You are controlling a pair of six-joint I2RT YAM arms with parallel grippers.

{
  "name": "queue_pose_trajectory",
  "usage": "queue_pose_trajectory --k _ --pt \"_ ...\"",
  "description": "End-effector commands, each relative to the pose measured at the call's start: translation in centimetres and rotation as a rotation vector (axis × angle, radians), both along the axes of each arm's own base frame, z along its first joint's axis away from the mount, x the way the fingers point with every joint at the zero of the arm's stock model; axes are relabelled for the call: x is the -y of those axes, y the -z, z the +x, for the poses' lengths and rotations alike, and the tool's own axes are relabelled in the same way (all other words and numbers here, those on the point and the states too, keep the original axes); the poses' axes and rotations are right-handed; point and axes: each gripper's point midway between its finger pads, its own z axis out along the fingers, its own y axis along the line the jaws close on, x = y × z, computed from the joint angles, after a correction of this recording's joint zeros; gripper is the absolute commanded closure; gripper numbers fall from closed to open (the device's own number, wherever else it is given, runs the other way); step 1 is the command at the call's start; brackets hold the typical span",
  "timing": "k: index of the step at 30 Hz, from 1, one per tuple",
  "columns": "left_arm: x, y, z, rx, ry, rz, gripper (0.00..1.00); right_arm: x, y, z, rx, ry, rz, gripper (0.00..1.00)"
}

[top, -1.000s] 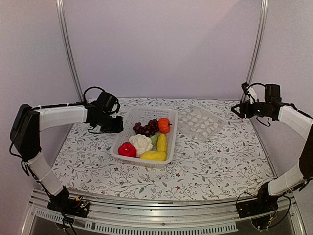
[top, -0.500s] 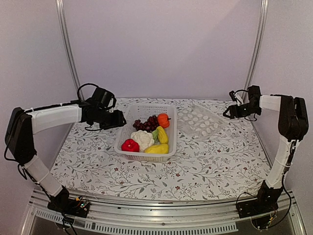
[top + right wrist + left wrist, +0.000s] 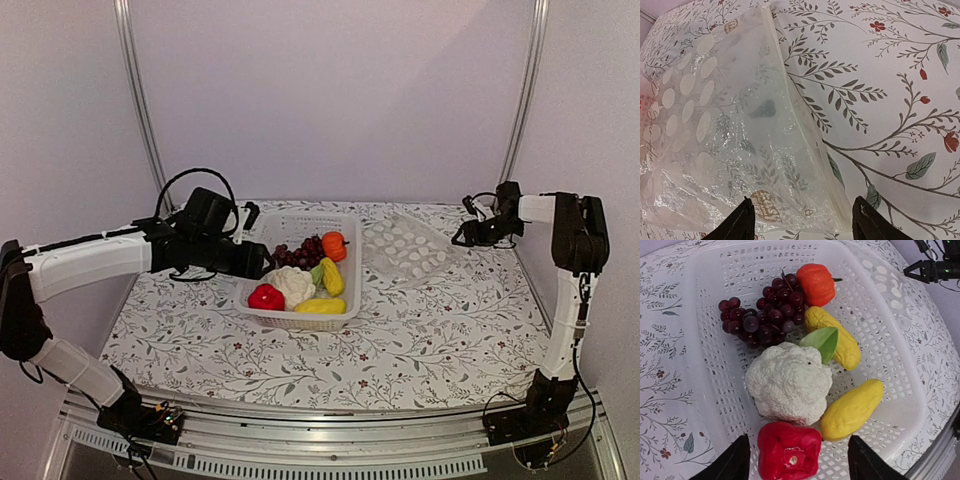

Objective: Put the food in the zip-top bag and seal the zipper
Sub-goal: Pick up the zipper food storage bag from the corner of the board.

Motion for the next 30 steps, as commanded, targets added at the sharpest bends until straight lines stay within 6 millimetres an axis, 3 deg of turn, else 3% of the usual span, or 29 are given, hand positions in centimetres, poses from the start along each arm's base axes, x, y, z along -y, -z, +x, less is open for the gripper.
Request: queue_pose_trajectory --k 1,5,9,10,13,16,21,30 --pt "3.2 -2.7 -2.1 0.081 0.139 -0.067 0.34 0.5 1.9 0.4 -0.051 0.022 -0.011 0.35" --pt "5.3 -4.2 -3.9 0.123 0.222 -0.108 0.36 0.5 2.9 0.8 -0.076 0.017 0.0 0.34" --pt "6.1 -4.7 -4.7 0.131 0.243 -0.125 0.38 -0.5 3.6 0.4 -0.115 -0.002 0.062 0.36" --pt "6.4 -4.7 -4.9 0.13 0.248 -0.129 0.38 -0.7 3.6 0.3 -0.12 -0.009 0.079 0.4" --pt "6.8 -5.1 -5.1 0.139 0.25 -0.143 0.39 -1.1 3.0 -0.1 -0.12 -0.026 0.129 0.68" --pt "7.5 -5.3 -5.3 0.147 0.26 -0.154 0.39 -1.4 1.2 -0.8 -0.115 -0.035 0.214 0.86" --pt "8.3 -5.2 -5.3 0.159 0.27 -0.147 0.4 -1.5 -1.9 -2.4 -0.1 -0.045 0.282 1.0" --pt "10.5 -5.7 -5.2 0.178 0.272 -0.184 0.41 -2.4 -10.6 -6.7 0.051 -0.091 0.282 1.0"
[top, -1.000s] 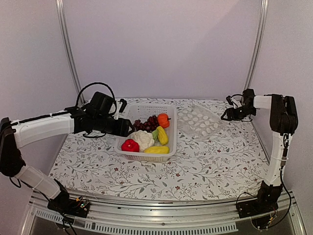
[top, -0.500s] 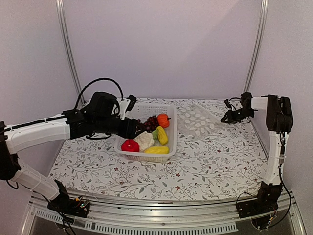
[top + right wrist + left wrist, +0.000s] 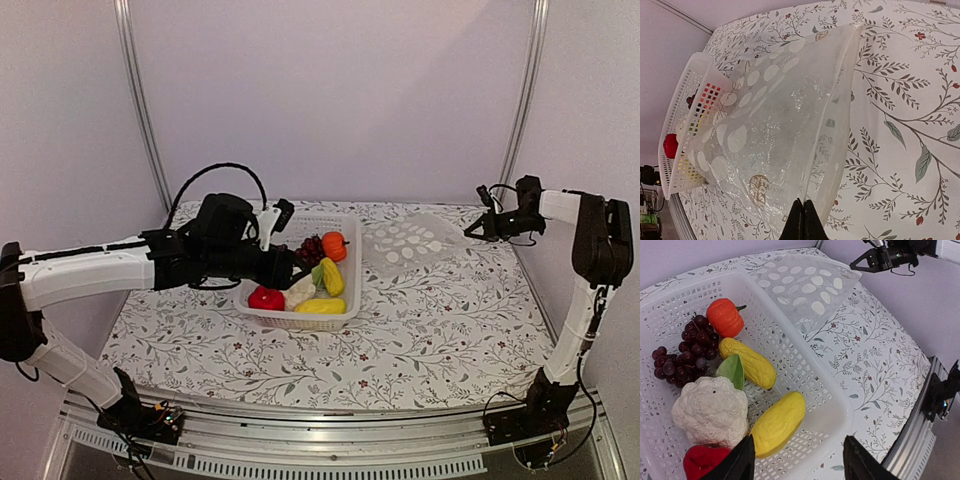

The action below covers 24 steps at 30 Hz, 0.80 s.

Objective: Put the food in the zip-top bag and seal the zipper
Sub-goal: Pick up the zipper food storage bag from the corner of the board, then pass from the right arm to the left

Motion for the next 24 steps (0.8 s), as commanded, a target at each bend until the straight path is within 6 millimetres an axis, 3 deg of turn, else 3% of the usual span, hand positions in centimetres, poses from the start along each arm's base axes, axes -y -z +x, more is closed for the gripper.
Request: queue_pose_trajectory --k 1,4,9,12,13,17,20,24 --pt "1.7 -1.1 0.4 0.019 -0.015 -0.047 0.41 -0.8 -5.5 -2.2 0.116 -0.027 0.007 1.0" --pt "2.5 -1.4 0.9 0.008 -0.033 -0.071 0.41 -0.7 -9.2 -3.6 0.226 -0.026 -0.041 1.0" --pt "4.3 -1.9 1.8 -0.005 -0.039 -0.114 0.39 -0.4 -18.0 -5.7 0.491 -0.025 -0.16 1.0" --pt "4.7 -1.8 2.8 -0.028 -0.093 -0.141 0.36 -1.1 -22.1 -7.9 0.636 -0.067 -0.23 1.0" --pt "4.9 -1.8 3.0 -0.042 -0.107 -0.161 0.35 -1.6 -22.5 -8.6 0.664 -0.094 -0.251 1.0" --pt "5.7 -1.8 4.0 -0.085 -0.175 -0.272 0.34 -5.2 -22.1 -12.2 0.73 -0.232 -0.302 1.0" --pt "7.3 -2.4 4.3 -0.124 -0.166 -0.364 0.35 -9.3 -18.5 -15.2 0.718 -0.382 -0.341 1.0" --pt "9.5 -3.0 4.5 -0.15 -0.133 -0.407 0.36 -12.6 -15.5 -18.3 0.712 -0.519 -0.38 1.0"
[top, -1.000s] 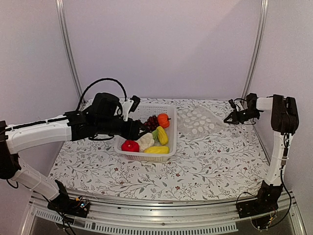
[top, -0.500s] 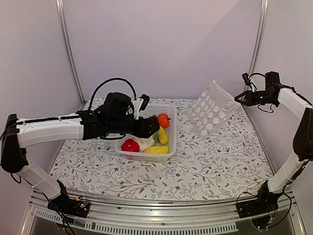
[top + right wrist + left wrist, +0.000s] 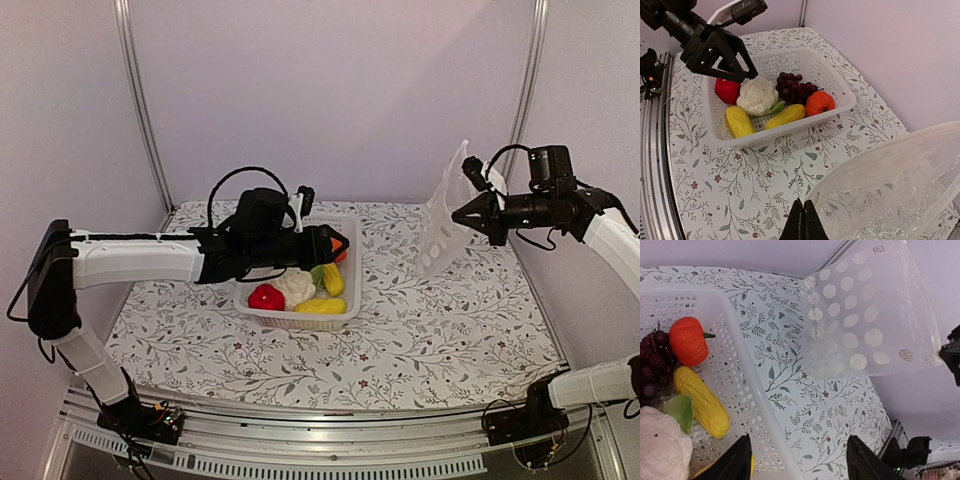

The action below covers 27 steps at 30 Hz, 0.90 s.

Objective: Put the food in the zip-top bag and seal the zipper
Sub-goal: Pass from the right arm to the left

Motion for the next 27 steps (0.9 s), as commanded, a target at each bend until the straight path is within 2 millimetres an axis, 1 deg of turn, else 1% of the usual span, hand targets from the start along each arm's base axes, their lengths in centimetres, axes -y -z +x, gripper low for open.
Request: queue_pose_trajectory --k 1,3,7,11,14,17,21,22,23,27 --pt "3.5 -2.2 0.0 -0.012 0.037 -0.125 0.36 -1.9 4.8 -2.4 -0.042 -0.07 -0.146 1.0" --pt "4.4 -2.4 0.0 -0.006 0.05 -0.13 0.36 -3.2 5.5 -3.6 -0.048 -0.111 -0.171 1.0" --pt "6.0 -2.2 -0.3 -0.02 0.076 -0.144 0.36 -4.8 6.7 -5.1 -0.087 -0.175 -0.188 1.0" --pt "6.8 -1.8 -0.7 -0.073 0.071 -0.145 0.36 -6.5 8.1 -6.5 -0.132 -0.233 -0.203 1.0" --pt "6.5 -1.2 -0.9 -0.117 0.031 -0.143 0.36 -7.4 8.2 -7.1 -0.144 -0.256 -0.193 1.0" --pt "5.7 -0.7 -1.2 -0.159 -0.012 -0.158 0.38 -8.1 8.2 -7.6 -0.153 -0.275 -0.191 1.0" --pt "5.1 -0.8 -1.6 -0.181 -0.039 -0.185 0.38 -8.8 8.7 -8.0 -0.168 -0.298 -0.208 1.0" --pt "4.9 -0.6 -1.6 -0.191 -0.044 -0.178 0.38 -9.1 8.9 -8.1 -0.17 -0.305 -0.212 1.0" --pt "4.6 -0.5 -1.2 -0.189 -0.074 -0.17 0.39 -9.3 9.0 -8.2 -0.171 -0.312 -0.216 1.0" --pt "4.6 -0.2 -0.8 -0.19 -0.094 -0.159 0.42 -10.2 9.2 -8.3 -0.175 -0.33 -0.234 1.0"
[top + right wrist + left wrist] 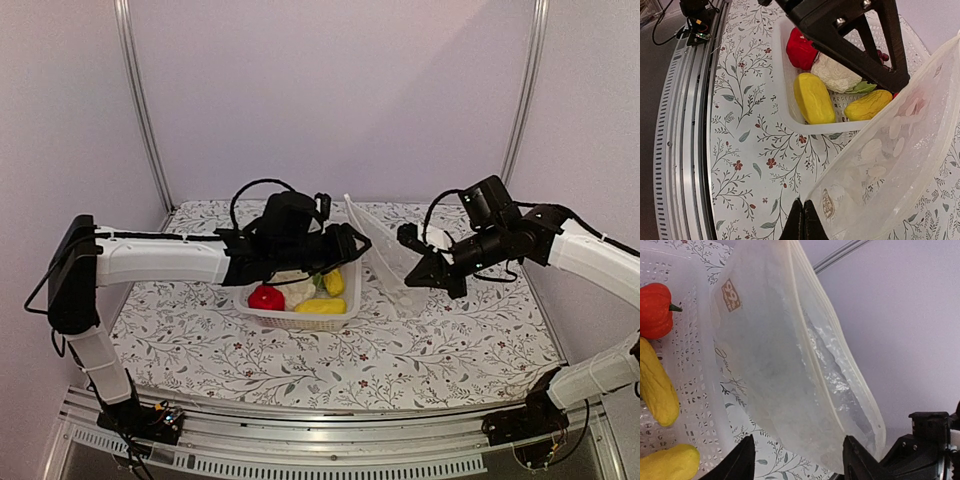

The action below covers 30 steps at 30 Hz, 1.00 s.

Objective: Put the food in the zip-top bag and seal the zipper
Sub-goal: Pass from the right arm to the left

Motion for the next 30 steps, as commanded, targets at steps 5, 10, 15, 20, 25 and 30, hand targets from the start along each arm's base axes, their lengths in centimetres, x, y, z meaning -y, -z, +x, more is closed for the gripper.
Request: queue_pose_trajectory --k 5,10,15,20,25,30 --pt "-0.9 1.4 0.1 -0.062 -0.068 0.118 0.44 -1.6 -0.2 -0.1 -0.016 -0.022 -0.025 1.0" --pt "-1.6 0.8 -0.4 -0.073 -0.093 0.098 0.47 -2.0 0.1 0.3 -0.002 -0.013 -0.049 1.0" --pt "-2.4 -0.5 -2.0 -0.076 -0.105 0.061 0.46 -2.4 0.2 1.3 -0.002 0.021 -0.051 1.0" --pt "-4.0 -0.8 -2.5 -0.076 -0.174 0.051 0.45 -2.9 0.4 2.0 0.002 0.014 -0.062 1.0" --pt "-3.8 -0.3 -2.0 -0.076 -0.185 0.061 0.42 -3.9 0.3 1.6 -0.01 -0.013 -0.059 1.0" --pt "-2.4 -0.1 -0.7 -0.061 -0.175 0.064 0.42 -4.5 0.9 0.7 0.014 -0.031 -0.099 1.0"
